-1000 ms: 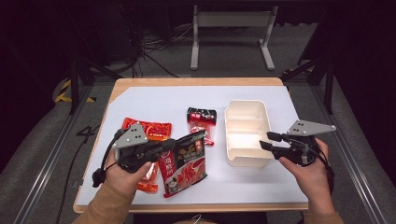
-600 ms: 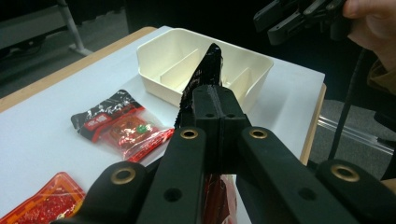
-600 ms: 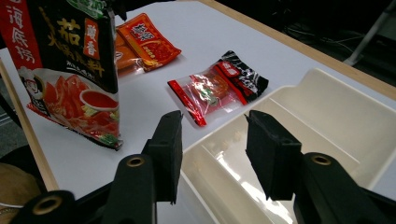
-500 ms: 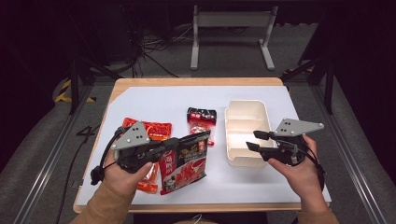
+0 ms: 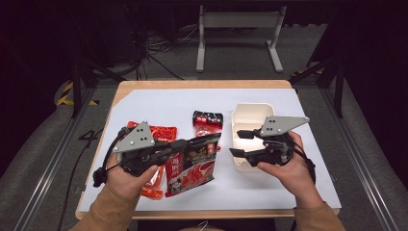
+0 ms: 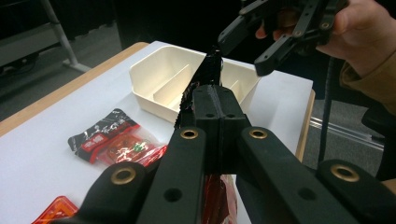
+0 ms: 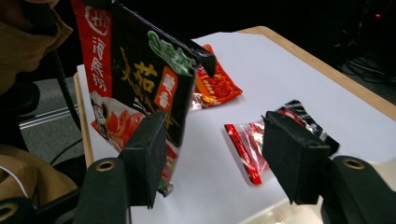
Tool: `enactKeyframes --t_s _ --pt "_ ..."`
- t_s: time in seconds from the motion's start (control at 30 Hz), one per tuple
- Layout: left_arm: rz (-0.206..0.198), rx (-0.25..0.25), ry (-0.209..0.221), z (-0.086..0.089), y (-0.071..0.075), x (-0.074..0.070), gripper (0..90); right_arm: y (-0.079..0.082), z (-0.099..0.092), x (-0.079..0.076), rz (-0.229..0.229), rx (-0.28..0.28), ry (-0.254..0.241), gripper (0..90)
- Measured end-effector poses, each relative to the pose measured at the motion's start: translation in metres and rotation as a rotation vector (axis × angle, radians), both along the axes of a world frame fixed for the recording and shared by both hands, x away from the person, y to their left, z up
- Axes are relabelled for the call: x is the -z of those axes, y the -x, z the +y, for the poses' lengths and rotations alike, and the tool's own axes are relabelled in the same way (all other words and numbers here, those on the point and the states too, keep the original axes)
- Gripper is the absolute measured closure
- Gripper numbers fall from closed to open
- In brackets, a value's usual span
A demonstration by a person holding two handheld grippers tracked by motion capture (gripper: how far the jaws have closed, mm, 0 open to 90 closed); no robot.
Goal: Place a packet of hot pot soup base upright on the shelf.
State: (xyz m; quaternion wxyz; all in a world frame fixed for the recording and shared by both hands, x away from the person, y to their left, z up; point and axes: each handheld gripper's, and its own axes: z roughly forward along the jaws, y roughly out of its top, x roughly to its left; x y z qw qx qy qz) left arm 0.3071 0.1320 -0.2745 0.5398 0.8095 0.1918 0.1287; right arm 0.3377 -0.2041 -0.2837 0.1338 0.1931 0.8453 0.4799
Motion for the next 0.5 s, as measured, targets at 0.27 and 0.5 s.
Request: enactKeyframes --t_s 0.27,0.5 --pt "-0.001 0.022 0.002 -0.005 0.001 -0.001 90.0 -0.007 0.026 0.004 0.008 -0.075 0.016 38.6" --pt "-0.002 0.035 0.006 -0.008 0.001 0.000 90.0 -0.014 0.042 0.013 0.045 -0.141 0.029 36.0"
